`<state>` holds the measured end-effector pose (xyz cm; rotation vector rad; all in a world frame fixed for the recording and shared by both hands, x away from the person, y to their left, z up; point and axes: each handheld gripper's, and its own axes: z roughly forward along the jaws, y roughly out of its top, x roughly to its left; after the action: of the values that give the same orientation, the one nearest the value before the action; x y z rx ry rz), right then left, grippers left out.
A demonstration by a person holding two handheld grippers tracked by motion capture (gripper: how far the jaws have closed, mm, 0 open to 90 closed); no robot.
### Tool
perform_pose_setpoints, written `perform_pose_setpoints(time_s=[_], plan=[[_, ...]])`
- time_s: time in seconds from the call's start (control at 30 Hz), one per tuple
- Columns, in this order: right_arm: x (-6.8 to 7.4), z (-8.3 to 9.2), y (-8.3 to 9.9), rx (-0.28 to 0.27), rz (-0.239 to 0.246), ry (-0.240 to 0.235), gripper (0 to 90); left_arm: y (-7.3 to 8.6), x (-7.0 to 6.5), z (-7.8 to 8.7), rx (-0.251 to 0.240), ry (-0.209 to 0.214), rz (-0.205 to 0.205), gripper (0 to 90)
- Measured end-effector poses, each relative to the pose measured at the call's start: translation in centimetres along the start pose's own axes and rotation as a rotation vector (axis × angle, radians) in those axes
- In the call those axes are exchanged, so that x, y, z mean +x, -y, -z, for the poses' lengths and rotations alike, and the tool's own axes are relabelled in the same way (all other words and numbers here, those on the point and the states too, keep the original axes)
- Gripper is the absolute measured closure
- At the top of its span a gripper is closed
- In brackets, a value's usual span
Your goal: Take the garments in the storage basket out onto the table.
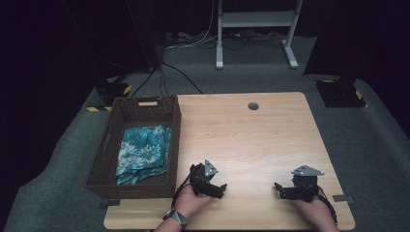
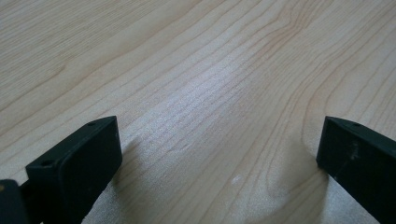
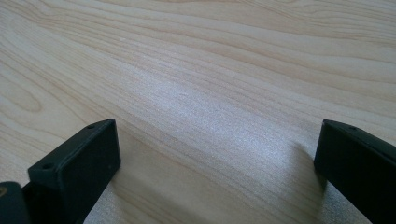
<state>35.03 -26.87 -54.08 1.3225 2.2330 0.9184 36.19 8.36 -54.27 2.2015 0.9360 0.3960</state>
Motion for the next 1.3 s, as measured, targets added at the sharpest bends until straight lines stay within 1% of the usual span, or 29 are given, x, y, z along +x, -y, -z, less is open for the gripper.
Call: perform_pose_setpoints(time_s=[0.9, 1.0, 1.03, 1.07, 1.1, 1.17, 1.27, 1.3], plan=[[0.0, -0.2, -0.2, -0.001, 0.01, -0.007, 0.2, 0.1, 0.0, 0.1, 0.001, 0.002, -0.002, 0.0], [0.0, -0.2, -0.2, 0.0, 0.009, -0.008, 0.2, -0.2, 0.1, 0.1, 0.029, 0.009, -0.011, 0.0], [0.0, -0.2, -0.2, 0.0, 0.009, -0.008, 0.2, -0.3, 0.1, 0.2, 0.033, 0.016, -0.002, 0.0], [0.0, -0.2, -0.2, 0.0, 0.009, -0.008, 0.2, -0.4, 0.1, 0.4, 0.031, 0.028, 0.0, 0.0], [0.0, -0.2, -0.2, -0.001, 0.011, -0.008, 0.2, -0.5, 0.0, 0.5, 0.024, 0.029, -0.002, 0.0], [0.0, -0.2, -0.2, 0.0, 0.011, -0.009, 0.2, -0.9, -0.3, 1.1, -0.001, 0.024, -0.027, 0.0], [0.0, -0.2, -0.2, -0.001, 0.013, -0.01, 0.2, -1.6, -1.0, 2.2, -0.05, 0.032, -0.057, 0.0], [0.0, -0.2, -0.2, -0.001, 0.013, -0.01, 0.2, -1.8, -1.1, 2.4, -0.059, 0.032, -0.063, 0.0]])
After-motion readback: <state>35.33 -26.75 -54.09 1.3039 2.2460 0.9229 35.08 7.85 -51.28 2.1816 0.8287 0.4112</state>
